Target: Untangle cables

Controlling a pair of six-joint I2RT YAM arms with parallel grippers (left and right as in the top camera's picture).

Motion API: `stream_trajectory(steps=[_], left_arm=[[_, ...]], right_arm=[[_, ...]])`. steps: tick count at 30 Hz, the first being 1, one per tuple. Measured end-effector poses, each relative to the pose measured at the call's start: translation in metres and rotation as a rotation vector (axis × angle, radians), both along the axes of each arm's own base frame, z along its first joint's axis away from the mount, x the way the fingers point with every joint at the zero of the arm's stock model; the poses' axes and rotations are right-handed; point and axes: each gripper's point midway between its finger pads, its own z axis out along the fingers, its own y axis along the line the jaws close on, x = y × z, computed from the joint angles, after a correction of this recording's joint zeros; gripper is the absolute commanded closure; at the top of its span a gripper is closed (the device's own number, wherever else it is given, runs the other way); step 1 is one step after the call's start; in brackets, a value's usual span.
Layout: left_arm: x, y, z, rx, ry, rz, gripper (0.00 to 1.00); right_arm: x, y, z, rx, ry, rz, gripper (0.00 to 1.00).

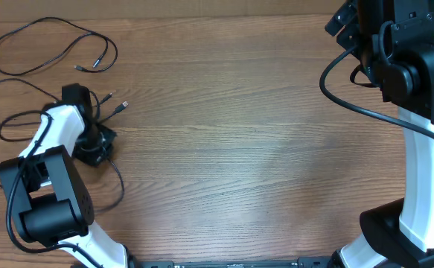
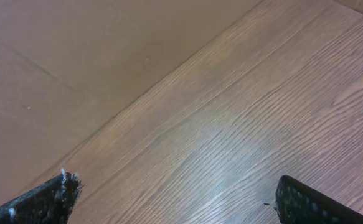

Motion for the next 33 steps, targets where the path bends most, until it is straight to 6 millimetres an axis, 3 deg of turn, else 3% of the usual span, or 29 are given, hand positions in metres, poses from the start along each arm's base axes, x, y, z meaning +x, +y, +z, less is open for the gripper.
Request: stream_trajectory(steps=[8,13,24,33], left_arm=[[0.021,0.016,0.050,0.008,-0.032,0.029,0.96],[0.003,0.025,0.076,-0.017,0.030,0.195,0.96],[-0.023,0.101,0.077,0.005,-0.029,0.580,0.96],[-0.049,0.151,0.077,0.036,-0.074,0.831,0.96]], right_arm=[[0.000,0.000,0.000,0.000,0.000,0.000,0.00],[0.000,0.000,0.000,0.001,0.000,0.000,0.00],[0.000,0.000,0.000,0.000,0.000,0.000,0.00],[0.000,0.000,0.000,0.000,0.000,0.001,0.00]])
